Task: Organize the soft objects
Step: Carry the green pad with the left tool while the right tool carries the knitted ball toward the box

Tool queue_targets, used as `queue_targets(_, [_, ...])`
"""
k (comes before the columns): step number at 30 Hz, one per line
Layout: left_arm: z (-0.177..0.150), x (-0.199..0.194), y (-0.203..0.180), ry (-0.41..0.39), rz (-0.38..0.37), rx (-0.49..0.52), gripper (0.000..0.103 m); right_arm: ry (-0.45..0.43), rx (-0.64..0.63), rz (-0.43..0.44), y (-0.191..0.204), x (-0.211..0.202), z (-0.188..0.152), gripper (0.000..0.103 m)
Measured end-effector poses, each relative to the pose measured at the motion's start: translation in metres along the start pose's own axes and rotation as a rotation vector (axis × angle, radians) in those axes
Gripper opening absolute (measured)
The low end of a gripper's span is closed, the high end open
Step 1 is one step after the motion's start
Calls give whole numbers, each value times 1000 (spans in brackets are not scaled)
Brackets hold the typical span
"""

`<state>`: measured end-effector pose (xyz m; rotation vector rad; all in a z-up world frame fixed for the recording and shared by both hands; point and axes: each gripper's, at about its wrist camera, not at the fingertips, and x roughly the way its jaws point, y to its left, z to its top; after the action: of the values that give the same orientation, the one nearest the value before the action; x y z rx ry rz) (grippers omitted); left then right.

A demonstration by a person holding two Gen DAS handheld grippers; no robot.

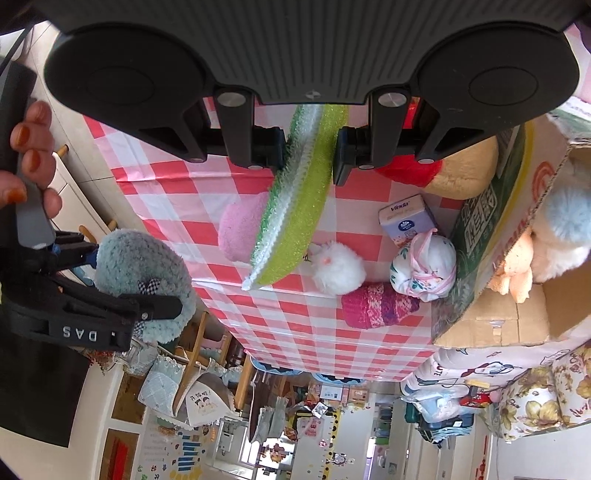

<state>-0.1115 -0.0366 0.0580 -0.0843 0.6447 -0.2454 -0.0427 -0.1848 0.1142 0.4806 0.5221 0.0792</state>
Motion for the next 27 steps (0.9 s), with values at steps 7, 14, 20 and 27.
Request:
queue_targets(7, [1, -15, -1, -36, 23, -9, 29, -22, 10, 58, 6, -15, -2, 73])
queue_targets(14, [3, -17, 11, -47, 22, -62, 29, -41, -33, 108, 23, -18, -2, 73])
queue_targets(20, [18, -18, 22, -77, 4, -90, 29, -55, -45, 138, 36, -14, 1, 73])
queue_targets(27, [29, -21, 36, -109, -9, -124, 29, -84, -79, 213, 68, -11, 3, 73])
